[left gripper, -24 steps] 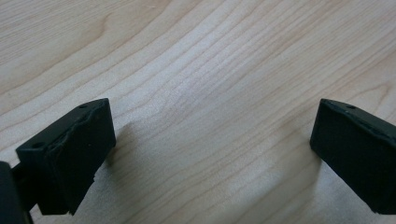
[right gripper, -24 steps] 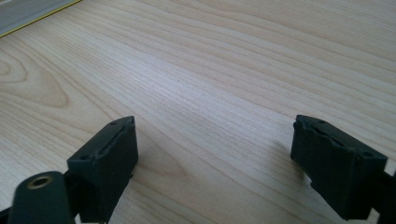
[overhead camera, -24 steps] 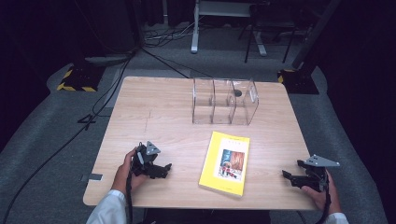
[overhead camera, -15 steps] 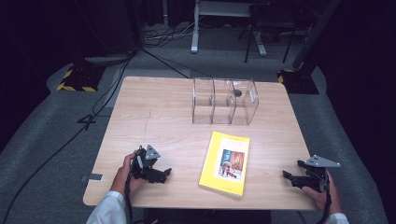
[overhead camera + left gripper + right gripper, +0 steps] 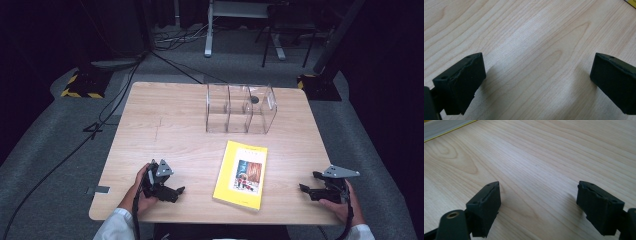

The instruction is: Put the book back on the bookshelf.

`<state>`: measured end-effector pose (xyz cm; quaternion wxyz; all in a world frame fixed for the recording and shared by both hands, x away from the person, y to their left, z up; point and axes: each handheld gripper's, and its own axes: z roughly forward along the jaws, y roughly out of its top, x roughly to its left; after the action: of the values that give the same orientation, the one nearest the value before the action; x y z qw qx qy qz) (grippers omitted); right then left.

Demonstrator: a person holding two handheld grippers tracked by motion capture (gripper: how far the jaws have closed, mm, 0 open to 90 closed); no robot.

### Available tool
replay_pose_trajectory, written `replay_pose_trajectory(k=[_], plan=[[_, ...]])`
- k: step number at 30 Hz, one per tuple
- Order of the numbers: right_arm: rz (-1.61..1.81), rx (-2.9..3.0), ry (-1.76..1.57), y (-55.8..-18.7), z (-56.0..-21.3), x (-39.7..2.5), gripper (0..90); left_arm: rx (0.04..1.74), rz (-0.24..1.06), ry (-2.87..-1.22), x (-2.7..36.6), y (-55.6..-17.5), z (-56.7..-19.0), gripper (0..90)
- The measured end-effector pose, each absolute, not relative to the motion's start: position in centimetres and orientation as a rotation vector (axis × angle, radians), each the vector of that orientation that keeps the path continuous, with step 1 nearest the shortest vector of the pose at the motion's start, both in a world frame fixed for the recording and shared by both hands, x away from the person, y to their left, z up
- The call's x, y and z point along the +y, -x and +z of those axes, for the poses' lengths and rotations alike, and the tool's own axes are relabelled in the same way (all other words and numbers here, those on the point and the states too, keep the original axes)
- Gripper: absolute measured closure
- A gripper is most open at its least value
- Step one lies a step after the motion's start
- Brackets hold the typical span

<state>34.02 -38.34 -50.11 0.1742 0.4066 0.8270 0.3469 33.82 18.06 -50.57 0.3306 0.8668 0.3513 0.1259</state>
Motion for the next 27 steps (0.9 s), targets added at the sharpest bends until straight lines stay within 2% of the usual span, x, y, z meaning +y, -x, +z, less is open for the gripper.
replay_pose_trajectory(k=[2,9,21,27], plan=[[0.983,2.387,-1.114,-34.2,-49.9,-37.7,23.8,0.906,0.322,-2.270,17.9,-33.7,-50.6,0.7],[0.895,2.523,-0.926,-34.1,-49.1,-33.9,26.9,0.869,0.300,-2.281,17.4,-33.3,-50.6,0.3],[0.754,2.759,-0.794,-35.9,-48.2,-27.0,22.5,0.789,0.274,-2.306,15.6,-33.1,-50.6,0.3],[0.667,2.852,-0.745,-36.4,-47.9,-25.2,19.3,0.792,0.279,-2.305,15.6,-33.0,-50.6,0.4]])
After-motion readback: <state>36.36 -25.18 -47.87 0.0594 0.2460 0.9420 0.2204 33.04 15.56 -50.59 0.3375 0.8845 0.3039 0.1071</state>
